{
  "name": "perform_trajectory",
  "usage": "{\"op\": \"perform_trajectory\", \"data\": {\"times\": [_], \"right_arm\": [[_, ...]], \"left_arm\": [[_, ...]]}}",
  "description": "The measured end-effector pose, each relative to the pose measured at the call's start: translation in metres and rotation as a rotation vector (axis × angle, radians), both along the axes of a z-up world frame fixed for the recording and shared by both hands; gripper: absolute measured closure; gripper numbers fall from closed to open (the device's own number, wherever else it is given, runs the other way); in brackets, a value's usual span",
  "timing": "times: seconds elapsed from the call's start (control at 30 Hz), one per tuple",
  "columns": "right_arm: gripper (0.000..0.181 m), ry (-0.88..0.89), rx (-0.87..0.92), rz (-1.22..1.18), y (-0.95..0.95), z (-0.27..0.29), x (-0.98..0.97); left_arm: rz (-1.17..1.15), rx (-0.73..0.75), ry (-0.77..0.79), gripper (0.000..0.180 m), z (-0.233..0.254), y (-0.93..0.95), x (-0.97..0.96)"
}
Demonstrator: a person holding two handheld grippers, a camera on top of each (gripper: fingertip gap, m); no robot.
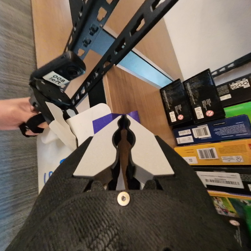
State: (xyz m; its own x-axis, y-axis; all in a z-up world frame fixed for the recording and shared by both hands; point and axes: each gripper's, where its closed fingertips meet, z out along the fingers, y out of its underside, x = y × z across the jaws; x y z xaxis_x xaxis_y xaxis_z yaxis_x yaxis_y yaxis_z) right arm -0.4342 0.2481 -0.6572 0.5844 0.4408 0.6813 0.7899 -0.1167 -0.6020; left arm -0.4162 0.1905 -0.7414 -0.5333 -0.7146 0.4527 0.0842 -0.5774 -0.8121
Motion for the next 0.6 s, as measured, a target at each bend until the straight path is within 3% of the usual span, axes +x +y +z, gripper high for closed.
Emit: {"op": "perform_trajectory", "data": {"times": [0.27, 0.6], "right_arm": [[0.169, 0.162, -0.153, 0.137, -0.015, -0.004, -0.009], [0.174, -0.02, -0.091, 0.153, -0.012, -0.014, -0.007]], "left_arm": [[0.01, 0.011, -0.009, 0.178, 0.0, 0.0, 0.0], [0.018, 0.014, -0.013, 0.178, 0.0, 0.001, 0.001]]}}
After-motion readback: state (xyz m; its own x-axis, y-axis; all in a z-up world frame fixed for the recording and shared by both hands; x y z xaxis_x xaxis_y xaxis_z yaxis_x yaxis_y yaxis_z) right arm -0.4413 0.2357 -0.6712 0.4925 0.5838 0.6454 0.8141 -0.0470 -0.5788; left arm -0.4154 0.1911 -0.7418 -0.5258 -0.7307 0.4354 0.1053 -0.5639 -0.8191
